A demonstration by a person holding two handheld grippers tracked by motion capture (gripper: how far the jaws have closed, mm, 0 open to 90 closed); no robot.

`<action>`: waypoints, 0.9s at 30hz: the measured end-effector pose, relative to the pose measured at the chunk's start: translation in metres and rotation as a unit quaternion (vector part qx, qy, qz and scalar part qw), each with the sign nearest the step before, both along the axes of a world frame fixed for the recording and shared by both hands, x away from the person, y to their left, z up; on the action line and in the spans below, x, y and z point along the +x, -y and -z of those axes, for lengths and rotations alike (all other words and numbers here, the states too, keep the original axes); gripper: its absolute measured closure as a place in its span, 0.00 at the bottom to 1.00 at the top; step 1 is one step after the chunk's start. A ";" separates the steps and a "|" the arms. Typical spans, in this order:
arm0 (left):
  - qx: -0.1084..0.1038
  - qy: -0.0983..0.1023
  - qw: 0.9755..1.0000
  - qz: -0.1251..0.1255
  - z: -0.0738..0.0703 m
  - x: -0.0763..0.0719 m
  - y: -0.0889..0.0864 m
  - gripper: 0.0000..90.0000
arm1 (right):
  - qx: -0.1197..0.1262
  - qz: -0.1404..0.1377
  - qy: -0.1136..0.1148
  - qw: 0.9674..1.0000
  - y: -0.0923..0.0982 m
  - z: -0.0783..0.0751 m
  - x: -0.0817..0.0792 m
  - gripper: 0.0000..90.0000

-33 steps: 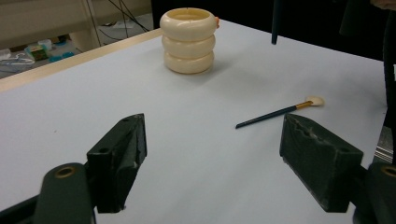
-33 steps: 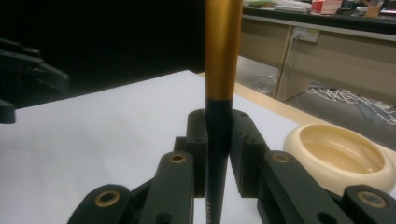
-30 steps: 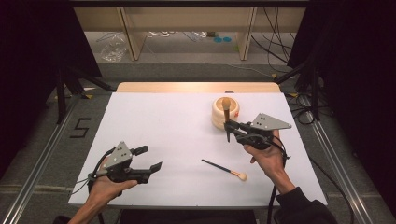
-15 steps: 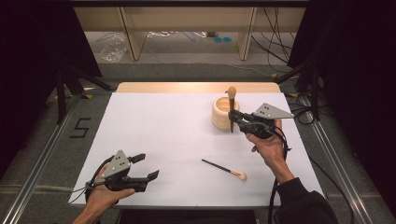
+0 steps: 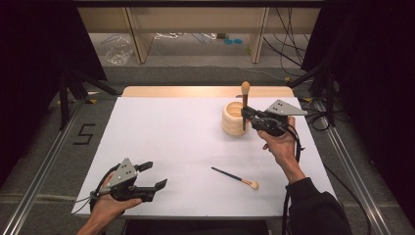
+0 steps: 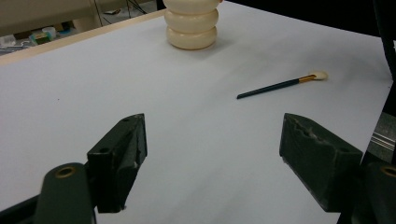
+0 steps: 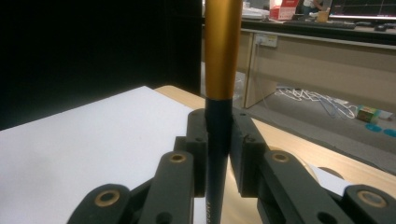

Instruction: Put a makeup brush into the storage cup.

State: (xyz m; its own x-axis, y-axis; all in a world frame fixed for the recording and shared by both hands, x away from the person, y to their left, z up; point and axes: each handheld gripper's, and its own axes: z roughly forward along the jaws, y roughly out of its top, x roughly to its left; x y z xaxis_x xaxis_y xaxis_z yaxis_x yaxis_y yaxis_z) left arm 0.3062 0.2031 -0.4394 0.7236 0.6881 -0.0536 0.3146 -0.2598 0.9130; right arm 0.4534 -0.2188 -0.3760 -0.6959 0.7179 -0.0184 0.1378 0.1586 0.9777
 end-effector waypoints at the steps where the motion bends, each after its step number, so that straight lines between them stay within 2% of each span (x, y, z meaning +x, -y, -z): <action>1: 0.000 0.000 1.000 0.000 0.000 0.000 0.000 0.26 | 0.004 0.002 0.002 1.000 0.000 0.000 0.001 0.89; 7: 0.001 0.004 1.000 0.001 0.000 0.001 0.000 0.26 | 0.004 0.011 0.002 1.000 0.000 0.000 0.011 0.89; 8: -0.002 0.000 1.000 -0.001 0.000 0.001 0.000 0.26 | -0.005 0.015 0.005 1.000 0.000 -0.002 0.012 0.89; 14: 0.004 0.003 1.000 0.006 0.000 0.001 -0.001 0.26 | 0.005 0.020 0.007 1.000 -0.003 -0.005 0.021 0.89; 17: -0.002 -0.004 1.000 0.001 0.001 0.001 0.000 0.26 | 0.008 0.022 0.006 1.000 -0.004 -0.006 0.026 0.89; 18: -0.002 -0.003 1.000 0.001 0.001 0.001 0.000 0.26 | 0.008 0.027 0.011 1.000 -0.005 -0.006 0.028 0.89; 20: -0.002 -0.004 1.000 0.002 0.001 0.001 0.001 0.26 | 0.018 0.027 0.005 0.999 -0.005 -0.007 0.032 0.89; 21: -0.003 -0.003 1.000 0.003 0.001 0.001 0.001 0.26 | 0.018 0.028 -0.008 0.999 -0.005 -0.008 0.032 0.89; 23: -0.003 -0.004 1.000 0.003 0.001 0.001 0.000 0.26 | 0.023 0.032 0.004 0.999 -0.006 -0.008 0.038 0.89; 24: -0.003 -0.004 1.000 0.003 0.001 0.001 0.000 0.26 | 0.022 0.036 -0.005 0.999 -0.006 -0.008 0.039 0.89; 27: -0.003 -0.004 1.000 0.001 0.001 0.000 0.000 0.26 | 0.020 0.042 -0.002 0.999 -0.007 -0.006 0.045 0.89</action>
